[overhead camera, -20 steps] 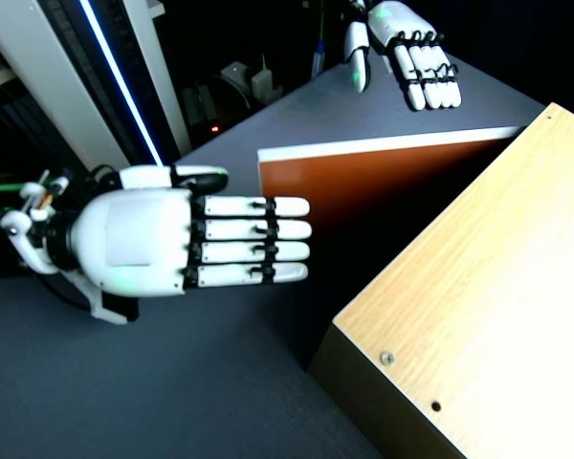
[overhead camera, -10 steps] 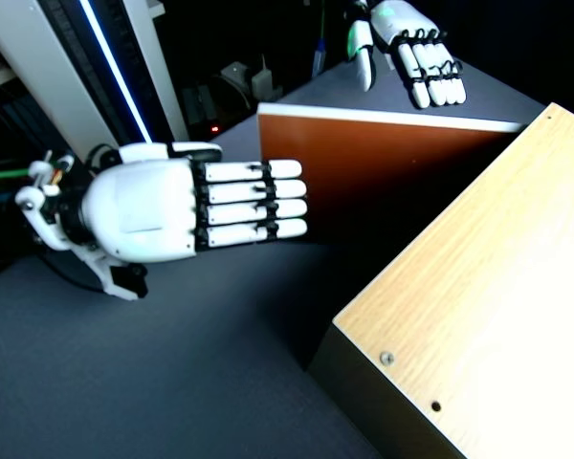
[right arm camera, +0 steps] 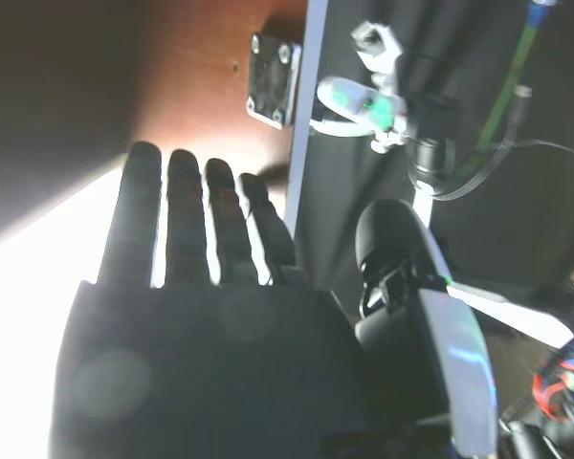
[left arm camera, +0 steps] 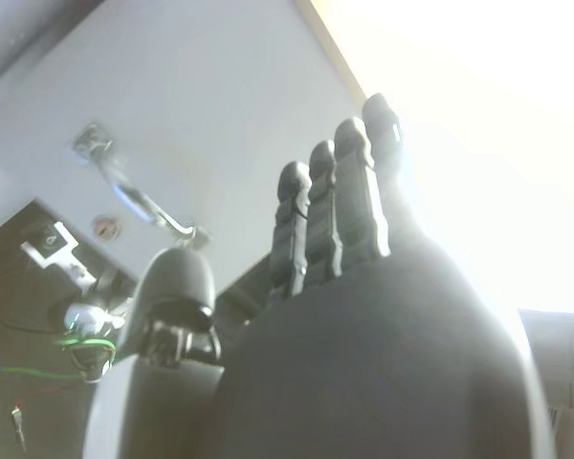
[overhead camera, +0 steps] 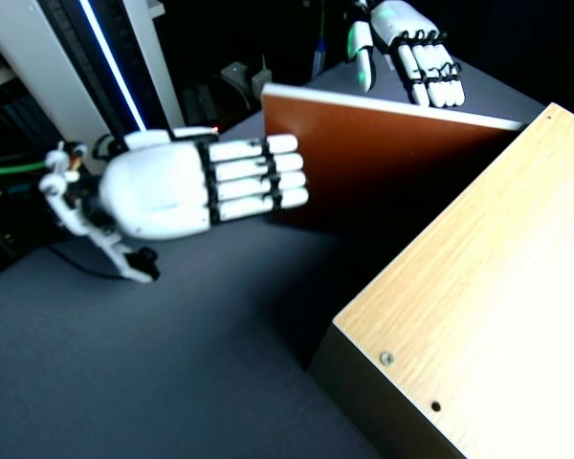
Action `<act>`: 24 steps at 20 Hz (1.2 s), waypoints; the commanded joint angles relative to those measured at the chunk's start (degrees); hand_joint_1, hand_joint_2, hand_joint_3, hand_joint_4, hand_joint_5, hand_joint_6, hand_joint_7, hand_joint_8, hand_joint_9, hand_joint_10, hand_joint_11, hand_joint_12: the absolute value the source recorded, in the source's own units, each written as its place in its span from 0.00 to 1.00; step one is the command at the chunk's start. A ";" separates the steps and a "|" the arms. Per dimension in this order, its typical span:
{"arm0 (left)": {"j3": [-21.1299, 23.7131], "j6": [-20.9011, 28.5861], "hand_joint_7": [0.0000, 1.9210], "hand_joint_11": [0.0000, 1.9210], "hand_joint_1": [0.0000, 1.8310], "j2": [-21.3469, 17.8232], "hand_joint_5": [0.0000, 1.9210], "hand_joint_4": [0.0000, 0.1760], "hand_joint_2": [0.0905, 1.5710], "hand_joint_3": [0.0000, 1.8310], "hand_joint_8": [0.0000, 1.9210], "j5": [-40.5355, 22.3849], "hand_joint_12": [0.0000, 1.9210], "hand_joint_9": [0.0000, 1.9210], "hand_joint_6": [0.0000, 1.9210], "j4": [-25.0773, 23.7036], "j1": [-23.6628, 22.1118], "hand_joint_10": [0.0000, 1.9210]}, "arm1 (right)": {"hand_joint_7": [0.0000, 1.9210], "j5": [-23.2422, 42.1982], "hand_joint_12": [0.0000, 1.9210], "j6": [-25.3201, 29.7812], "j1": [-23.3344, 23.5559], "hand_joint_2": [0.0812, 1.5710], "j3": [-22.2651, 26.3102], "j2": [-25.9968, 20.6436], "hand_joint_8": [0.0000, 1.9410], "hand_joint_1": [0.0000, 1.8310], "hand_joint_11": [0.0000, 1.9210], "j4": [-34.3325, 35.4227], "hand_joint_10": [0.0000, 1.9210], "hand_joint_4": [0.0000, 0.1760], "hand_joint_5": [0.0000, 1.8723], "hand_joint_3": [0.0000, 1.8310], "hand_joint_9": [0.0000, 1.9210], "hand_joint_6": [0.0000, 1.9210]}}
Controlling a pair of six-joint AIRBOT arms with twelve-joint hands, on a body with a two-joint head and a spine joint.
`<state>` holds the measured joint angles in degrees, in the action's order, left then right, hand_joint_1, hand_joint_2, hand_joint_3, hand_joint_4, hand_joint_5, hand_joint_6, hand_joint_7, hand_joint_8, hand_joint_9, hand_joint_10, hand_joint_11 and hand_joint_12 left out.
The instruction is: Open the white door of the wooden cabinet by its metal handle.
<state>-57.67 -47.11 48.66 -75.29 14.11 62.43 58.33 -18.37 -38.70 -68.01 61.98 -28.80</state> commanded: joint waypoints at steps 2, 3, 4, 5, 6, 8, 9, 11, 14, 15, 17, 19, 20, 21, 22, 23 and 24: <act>-0.22 -0.11 0.05 0.01 0.09 -0.54 0.10 0.00 0.87 0.00 0.00 -6.79 0.11 0.04 0.00 0.50 -0.39 0.00 | 0.03 6.77 0.00 1.37 1.41 0.89 -0.72 1.19 0.01 0.00 0.01 1.52 0.00 0.00 0.04 0.00 0.01 0.01; -0.25 -0.12 0.05 0.00 0.02 -0.54 0.09 0.00 0.84 0.00 0.00 -6.73 0.14 0.04 0.00 0.50 -0.41 0.00 | 0.04 6.63 0.01 1.74 1.70 0.89 -1.05 1.88 0.00 0.00 0.02 1.17 0.00 0.00 0.06 0.00 0.01 0.00; -0.25 -0.21 0.06 0.00 0.00 -0.54 0.10 0.00 0.83 0.00 0.00 -6.60 0.18 0.05 0.00 0.50 -0.45 0.00 | 0.03 6.30 0.00 1.85 2.23 0.89 -1.45 2.85 0.00 0.00 0.01 0.63 0.00 0.00 0.05 0.00 0.00 0.00; -0.29 -0.30 0.07 0.00 0.03 -0.51 0.10 0.00 0.87 0.01 0.00 -6.51 0.21 0.06 0.00 0.50 -0.47 0.00 | 0.03 6.09 0.00 1.86 2.61 0.89 -1.66 3.49 0.00 0.00 0.00 0.32 0.00 0.00 0.05 0.00 0.00 0.00; -0.36 -0.32 0.07 0.00 0.00 -0.47 0.09 0.00 0.94 0.01 0.00 -6.43 0.18 0.05 0.00 0.50 -0.50 0.00 | 0.03 5.97 0.00 1.86 2.93 0.90 -1.83 4.01 0.00 0.00 0.00 0.05 0.00 0.00 0.05 0.01 0.00 0.00; -0.49 -0.32 0.08 0.00 0.00 -0.36 0.10 0.00 1.00 0.01 0.00 -6.21 0.25 0.06 0.00 0.50 -0.55 0.00 | 0.03 5.62 0.00 1.91 3.48 0.91 -2.36 5.42 0.00 0.00 0.00 -0.34 0.00 0.00 0.05 0.00 0.00 0.00; -0.57 -0.32 0.10 0.00 0.00 -0.29 0.12 0.00 0.99 0.01 0.01 -6.00 0.28 0.08 0.01 0.50 -0.61 0.01 | 0.03 5.53 0.00 2.09 3.70 0.91 -2.71 6.32 0.00 0.01 0.00 -0.61 0.00 0.00 0.05 0.00 0.00 0.00; -0.70 -0.32 0.05 0.00 0.00 -0.23 0.07 0.00 0.97 0.00 0.00 -5.82 0.21 0.04 0.00 0.49 -0.69 0.00 | 0.04 5.36 0.01 2.13 4.30 0.90 -3.15 7.74 0.00 0.05 0.02 -1.00 0.00 0.00 0.04 0.00 0.00 0.00; -0.90 -0.32 0.06 0.00 0.01 -0.07 0.09 0.00 1.00 0.01 0.00 -5.65 0.21 0.05 0.00 0.49 -0.82 0.00 | 0.05 4.92 0.01 2.17 5.65 0.89 -3.46 9.50 0.00 0.09 0.02 -2.06 0.00 0.00 0.04 0.00 0.01 0.00; -0.94 -0.32 0.06 0.00 0.03 -0.03 0.09 0.00 1.00 0.02 0.00 -5.64 0.22 0.05 0.00 0.49 -0.85 0.00 | 0.05 4.91 0.01 2.17 5.92 0.87 -3.53 10.06 0.00 0.14 0.03 -2.20 0.00 0.00 0.03 0.00 0.02 0.00; -0.97 -0.33 0.07 0.00 0.03 0.03 0.10 0.00 0.99 0.01 0.00 -5.61 0.25 0.06 0.00 0.49 -0.96 0.00 | 0.05 4.84 0.01 2.17 6.31 0.83 -3.63 11.05 0.00 0.22 0.02 -2.46 0.00 0.00 0.01 0.00 0.01 0.00; -0.98 -0.33 0.07 0.00 0.00 0.05 0.08 0.00 0.99 0.00 0.00 -5.58 0.26 0.07 0.00 0.48 -1.06 0.00 | 0.01 4.67 0.00 2.17 6.86 0.85 -3.67 12.14 0.00 0.14 0.01 -2.93 0.00 0.00 0.00 0.00 0.00 0.00; -0.98 -0.33 0.07 0.00 0.00 0.05 0.08 0.00 0.99 0.00 0.00 -5.54 0.26 0.07 0.00 0.48 -1.09 0.00 | 0.01 4.63 0.00 2.17 7.16 0.85 -3.69 12.63 0.00 0.14 0.01 -3.13 0.00 0.00 0.00 0.00 0.00 0.00; -1.00 -0.33 0.06 0.00 0.00 0.05 0.07 0.00 0.99 0.00 0.00 -5.47 0.25 0.06 0.00 0.48 -1.15 0.00 | 0.00 4.63 0.00 2.17 7.55 0.86 -3.73 13.24 0.00 0.12 0.01 -3.34 0.00 0.00 0.00 0.01 0.00 0.00; -1.00 -0.33 0.06 0.00 0.00 0.07 0.07 0.00 0.98 0.00 0.00 -5.45 0.25 0.06 0.00 0.47 -1.20 0.00 | 0.00 4.63 0.00 2.17 7.95 0.91 -3.79 13.79 0.00 0.02 0.01 -3.59 0.00 0.00 0.00 0.01 0.00 0.00; -0.96 -0.33 0.06 0.00 0.00 0.09 0.07 0.00 0.97 0.00 0.00 -5.45 0.24 0.07 0.00 0.41 -1.25 0.00 | 0.00 4.64 0.00 2.17 8.38 0.93 -3.87 14.43 0.00 0.02 0.01 -3.77 0.00 0.00 0.00 0.01 0.00 0.00; -0.96 -0.32 0.08 0.00 0.00 0.11 0.09 0.00 0.95 0.00 0.00 -5.41 0.27 0.08 0.00 0.28 -1.35 0.00 | 0.00 4.64 0.00 2.16 8.69 0.91 -3.90 14.98 0.00 0.01 0.00 -3.79 0.00 0.00 0.00 0.00 0.00 0.00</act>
<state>-58.46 -47.51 48.80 -73.67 14.00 61.63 56.34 -16.51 -30.74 -72.16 76.99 -34.59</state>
